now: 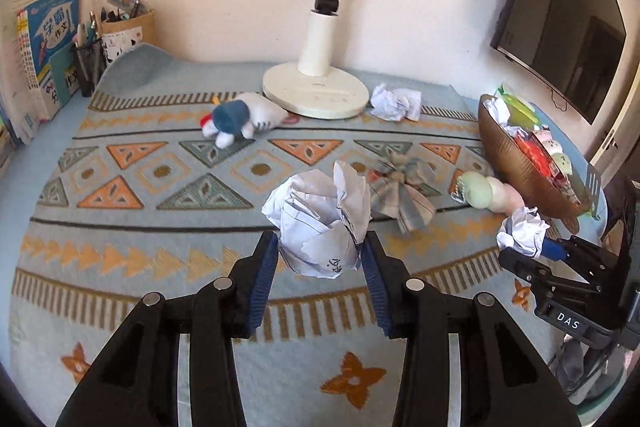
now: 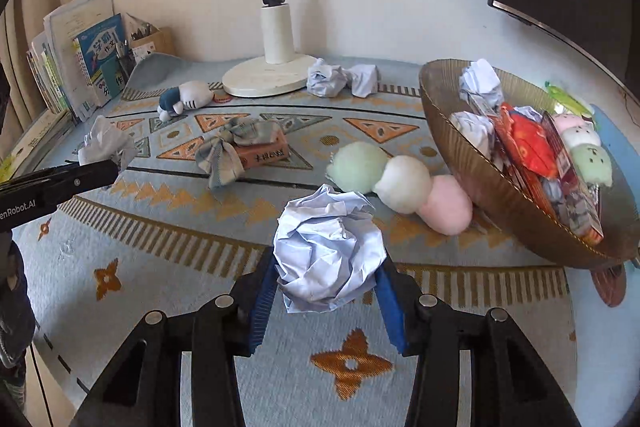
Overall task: Organize objects
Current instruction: 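Grasp a crumpled paper ball with the right tool while the left grasps another, then drop both paper balls into the brown bowl from both tools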
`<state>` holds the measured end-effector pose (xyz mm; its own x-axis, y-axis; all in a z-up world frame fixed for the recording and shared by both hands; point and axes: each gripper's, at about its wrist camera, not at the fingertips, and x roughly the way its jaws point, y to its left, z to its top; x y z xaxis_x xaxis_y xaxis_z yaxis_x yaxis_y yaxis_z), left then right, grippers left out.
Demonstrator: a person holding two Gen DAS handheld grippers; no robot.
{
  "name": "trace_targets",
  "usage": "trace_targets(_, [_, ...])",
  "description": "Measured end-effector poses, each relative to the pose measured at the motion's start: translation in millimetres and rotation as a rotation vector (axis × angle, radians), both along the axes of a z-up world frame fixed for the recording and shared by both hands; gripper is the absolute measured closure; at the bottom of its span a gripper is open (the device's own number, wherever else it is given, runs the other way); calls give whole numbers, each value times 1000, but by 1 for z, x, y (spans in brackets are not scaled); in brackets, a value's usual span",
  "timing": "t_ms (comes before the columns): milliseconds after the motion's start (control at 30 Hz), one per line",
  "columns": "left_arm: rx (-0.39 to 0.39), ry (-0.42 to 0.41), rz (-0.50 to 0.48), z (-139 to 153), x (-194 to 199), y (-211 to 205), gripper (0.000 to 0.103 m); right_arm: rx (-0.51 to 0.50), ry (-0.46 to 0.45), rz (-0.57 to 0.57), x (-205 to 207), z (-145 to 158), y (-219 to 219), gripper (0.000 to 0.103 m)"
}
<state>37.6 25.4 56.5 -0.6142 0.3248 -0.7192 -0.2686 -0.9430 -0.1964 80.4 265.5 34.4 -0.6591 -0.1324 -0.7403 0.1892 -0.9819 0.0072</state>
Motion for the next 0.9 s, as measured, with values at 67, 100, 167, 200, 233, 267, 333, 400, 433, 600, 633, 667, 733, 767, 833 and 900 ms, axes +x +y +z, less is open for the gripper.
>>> trace_targets(67, [-5, -29, -24, -10, 8, 18, 63, -20, -2, -11, 11, -1, 19, 57])
trace_targets(100, [-9, -36, -29, -14, 12, 26, 63, -32, -2, -19, 15, -2, 27, 57])
trace_targets(167, [-6, -66, -47, -19, 15, 39, 63, -53, -6, -31, 22, 0, 41, 57])
trace_targets(200, [3, -76, -57, -20, 16, 44, 63, -60, -5, -35, 26, 2, 49, 57])
trace_targets(233, [6, -77, -66, -18, 18, 51, 63, -63, -2, -37, 30, 4, 55, 57])
trace_targets(267, [2, -70, -76, -16, 20, 59, 63, -65, 3, -38, 33, 8, 61, 57])
trace_targets(333, [-3, -46, -103, -6, 24, 75, 63, -81, 14, -35, 39, 18, 73, 57])
trace_targets(400, [3, -25, -141, 8, 25, 95, 63, -121, 36, -32, 42, 36, 87, 57])
trace_targets(433, [5, -13, -163, 15, 23, 106, 63, -139, 54, -38, 41, 46, 92, 57])
trace_targets(600, [52, 28, -266, 53, -7, 170, 63, -159, 137, -162, 0, 98, 130, 57])
trace_targets(633, [57, 38, -280, 58, -16, 183, 63, -153, 138, -206, -16, 105, 138, 57])
trace_targets(667, [58, 47, -289, 61, -24, 196, 63, -158, 130, -237, -31, 109, 146, 57])
trace_targets(733, [73, 42, -310, 65, -41, 217, 61, -213, 96, -261, -62, 115, 160, 56])
trace_targets(767, [82, 37, -313, 66, -49, 226, 61, -241, 72, -249, -79, 116, 166, 55])
trace_targets(833, [97, 46, -308, 66, -63, 239, 50, -251, 59, -255, -104, 119, 174, 50])
trace_targets(900, [96, 52, -304, 65, -76, 249, 22, -209, 96, -266, -117, 126, 177, 32])
